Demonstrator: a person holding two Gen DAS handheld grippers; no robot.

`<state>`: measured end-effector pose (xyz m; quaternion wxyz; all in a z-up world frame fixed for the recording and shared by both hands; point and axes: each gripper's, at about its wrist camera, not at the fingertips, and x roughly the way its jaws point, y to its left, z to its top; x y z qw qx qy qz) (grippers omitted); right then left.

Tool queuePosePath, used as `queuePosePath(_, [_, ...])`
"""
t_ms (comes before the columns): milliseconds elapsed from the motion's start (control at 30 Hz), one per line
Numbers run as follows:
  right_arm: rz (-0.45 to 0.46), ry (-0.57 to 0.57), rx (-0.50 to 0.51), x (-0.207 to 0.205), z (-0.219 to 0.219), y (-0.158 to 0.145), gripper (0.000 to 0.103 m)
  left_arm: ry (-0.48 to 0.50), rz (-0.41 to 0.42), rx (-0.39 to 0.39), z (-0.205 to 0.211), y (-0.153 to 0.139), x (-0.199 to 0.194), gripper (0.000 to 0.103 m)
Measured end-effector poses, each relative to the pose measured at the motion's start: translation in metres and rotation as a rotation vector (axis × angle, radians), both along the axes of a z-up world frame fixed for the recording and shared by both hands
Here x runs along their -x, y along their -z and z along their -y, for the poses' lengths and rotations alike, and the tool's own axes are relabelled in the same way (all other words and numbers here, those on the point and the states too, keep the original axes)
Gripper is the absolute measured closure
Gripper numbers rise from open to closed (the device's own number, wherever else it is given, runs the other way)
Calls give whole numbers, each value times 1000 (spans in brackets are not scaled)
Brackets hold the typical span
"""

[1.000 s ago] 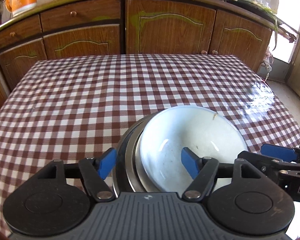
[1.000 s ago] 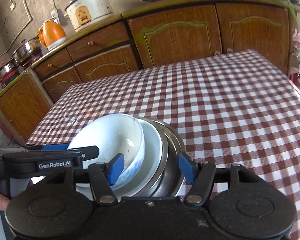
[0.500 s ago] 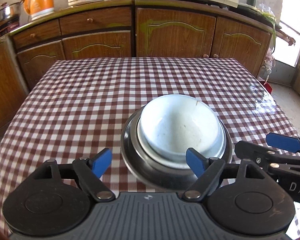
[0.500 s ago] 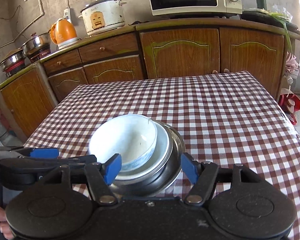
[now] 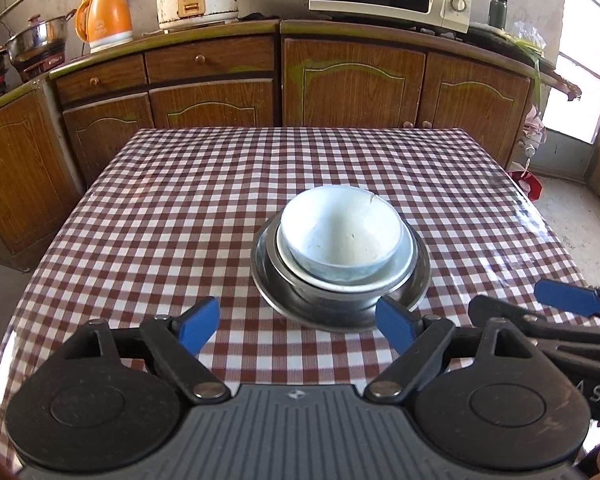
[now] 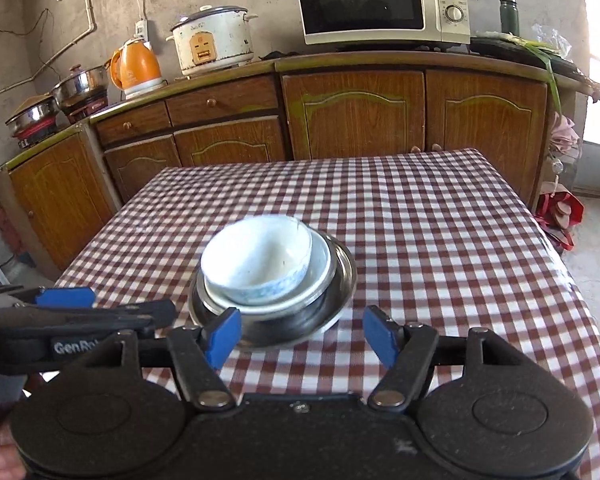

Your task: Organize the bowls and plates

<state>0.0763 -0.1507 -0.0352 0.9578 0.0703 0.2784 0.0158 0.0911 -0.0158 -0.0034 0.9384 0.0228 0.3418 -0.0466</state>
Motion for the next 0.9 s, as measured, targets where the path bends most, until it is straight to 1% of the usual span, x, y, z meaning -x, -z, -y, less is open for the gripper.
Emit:
queuePosePath(233, [-24, -8, 14, 20, -1, 5, 22, -15, 4, -10, -1, 1, 17, 14])
queuePosePath(367, [-34, -10, 16, 25, 0, 7, 22, -25, -1, 3, -2, 2, 24, 13])
queuePosePath(500, [-39, -14, 16, 28, 0, 8, 22, -45, 3, -8, -3, 1, 28, 8])
queuePosePath(533, [-40, -16, 16, 29, 0, 9, 22, -45, 10, -5, -3, 0, 30, 3])
queuePosePath(600, [-43, -24, 18, 30, -1, 10, 22, -32, 18, 12, -2, -1, 32, 0])
queuePosePath(767, [-49, -50, 28, 32, -7, 13, 22, -15, 27, -29, 7, 1, 36, 0])
queuePosePath(900, [-50, -51, 26, 31, -7, 14, 22, -24, 20, -35, 7, 4, 35, 0])
